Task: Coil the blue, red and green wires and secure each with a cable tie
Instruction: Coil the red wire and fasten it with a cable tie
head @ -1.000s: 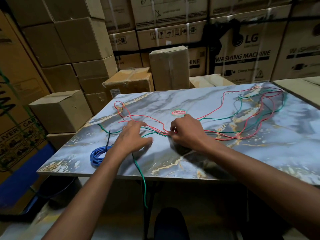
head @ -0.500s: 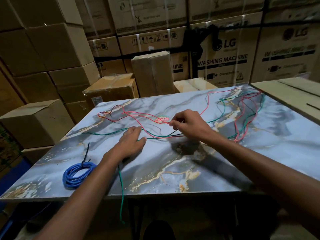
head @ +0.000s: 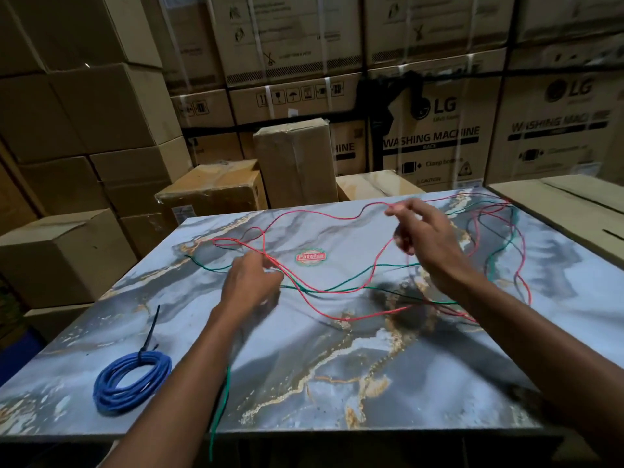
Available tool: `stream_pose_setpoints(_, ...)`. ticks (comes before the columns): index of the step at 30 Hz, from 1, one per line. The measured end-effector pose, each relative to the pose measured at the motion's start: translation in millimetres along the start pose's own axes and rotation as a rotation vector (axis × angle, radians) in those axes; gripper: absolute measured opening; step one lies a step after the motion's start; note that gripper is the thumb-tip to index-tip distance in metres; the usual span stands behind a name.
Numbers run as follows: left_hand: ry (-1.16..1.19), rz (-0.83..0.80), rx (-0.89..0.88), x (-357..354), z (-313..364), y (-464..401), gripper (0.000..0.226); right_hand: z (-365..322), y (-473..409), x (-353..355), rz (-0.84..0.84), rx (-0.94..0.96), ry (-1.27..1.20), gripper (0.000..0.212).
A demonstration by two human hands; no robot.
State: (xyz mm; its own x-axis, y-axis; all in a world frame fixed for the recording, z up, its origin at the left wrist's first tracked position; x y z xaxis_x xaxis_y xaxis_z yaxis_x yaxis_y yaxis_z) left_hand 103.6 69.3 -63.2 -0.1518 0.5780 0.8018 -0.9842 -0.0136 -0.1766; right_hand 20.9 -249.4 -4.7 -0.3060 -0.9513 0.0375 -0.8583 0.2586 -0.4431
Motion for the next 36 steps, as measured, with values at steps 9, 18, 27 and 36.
stream_pose_setpoints(9, 0.899, -0.003, 0.228, 26, 11, 3, 0.011, 24, 3, -6, -0.216, 0.074, 0.709, 0.017)
stream_pose_setpoints(18, 1.288, -0.264, 0.027, 25, 71, 23, 0.03, -4, 24, -50, -0.231, 0.282, 0.784, 0.044)
stream_pose_setpoints(27, 1.521, -0.422, -0.085, 17, 130, 31, 0.047, -13, 33, -93, -0.553, -0.082, -0.024, 0.027)
stream_pose_setpoints(36, 1.383, -0.415, -0.087, 1, 116, 21, 0.032, -44, -7, -1, -0.133, 0.261, 0.445, 0.021)
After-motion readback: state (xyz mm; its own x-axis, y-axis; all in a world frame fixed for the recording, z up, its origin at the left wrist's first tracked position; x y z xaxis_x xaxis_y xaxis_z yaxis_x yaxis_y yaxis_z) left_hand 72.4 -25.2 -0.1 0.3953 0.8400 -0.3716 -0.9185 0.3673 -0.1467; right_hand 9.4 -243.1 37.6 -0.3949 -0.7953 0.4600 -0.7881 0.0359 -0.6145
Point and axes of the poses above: each hand's wrist, its own y-axis away from the middle knuckle, its own x-axis out of the back of the hand, z = x × y, the point moved 9 cm from there along -y, towards the middle knuckle, and after that the axes turned 1 degree about y, right-handed, at the moved point
